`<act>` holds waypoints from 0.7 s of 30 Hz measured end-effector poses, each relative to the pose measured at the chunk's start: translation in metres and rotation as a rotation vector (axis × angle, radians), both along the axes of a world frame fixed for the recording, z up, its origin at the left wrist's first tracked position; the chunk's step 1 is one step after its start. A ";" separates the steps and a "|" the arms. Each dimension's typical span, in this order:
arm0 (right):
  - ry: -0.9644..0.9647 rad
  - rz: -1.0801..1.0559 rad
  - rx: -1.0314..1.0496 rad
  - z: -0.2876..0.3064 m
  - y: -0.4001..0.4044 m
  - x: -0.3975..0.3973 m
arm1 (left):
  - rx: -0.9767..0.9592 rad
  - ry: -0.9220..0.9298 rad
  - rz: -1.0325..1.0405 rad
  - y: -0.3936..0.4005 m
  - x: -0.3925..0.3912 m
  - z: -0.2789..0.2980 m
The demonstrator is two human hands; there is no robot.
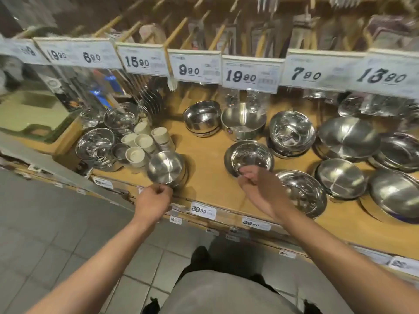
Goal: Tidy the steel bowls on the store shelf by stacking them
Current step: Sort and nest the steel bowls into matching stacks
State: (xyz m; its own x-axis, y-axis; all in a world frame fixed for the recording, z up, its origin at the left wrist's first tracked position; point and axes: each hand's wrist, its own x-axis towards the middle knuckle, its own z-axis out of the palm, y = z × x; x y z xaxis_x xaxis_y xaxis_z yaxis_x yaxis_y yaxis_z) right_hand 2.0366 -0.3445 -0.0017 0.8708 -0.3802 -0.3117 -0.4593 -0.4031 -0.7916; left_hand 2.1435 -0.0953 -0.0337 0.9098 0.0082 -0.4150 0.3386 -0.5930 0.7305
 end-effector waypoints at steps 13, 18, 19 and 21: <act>0.154 -0.027 0.246 -0.040 0.112 0.139 | -0.111 -0.029 -0.153 0.045 0.097 -0.015; 0.061 -0.072 -0.024 -0.036 0.097 0.133 | -0.262 0.029 -0.176 0.022 0.104 -0.013; 0.067 -0.066 -0.071 -0.035 0.094 0.132 | -0.288 0.055 -0.183 0.016 0.105 -0.011; 0.080 -0.069 -0.142 -0.032 0.089 0.133 | -0.298 0.074 -0.178 0.006 0.107 -0.012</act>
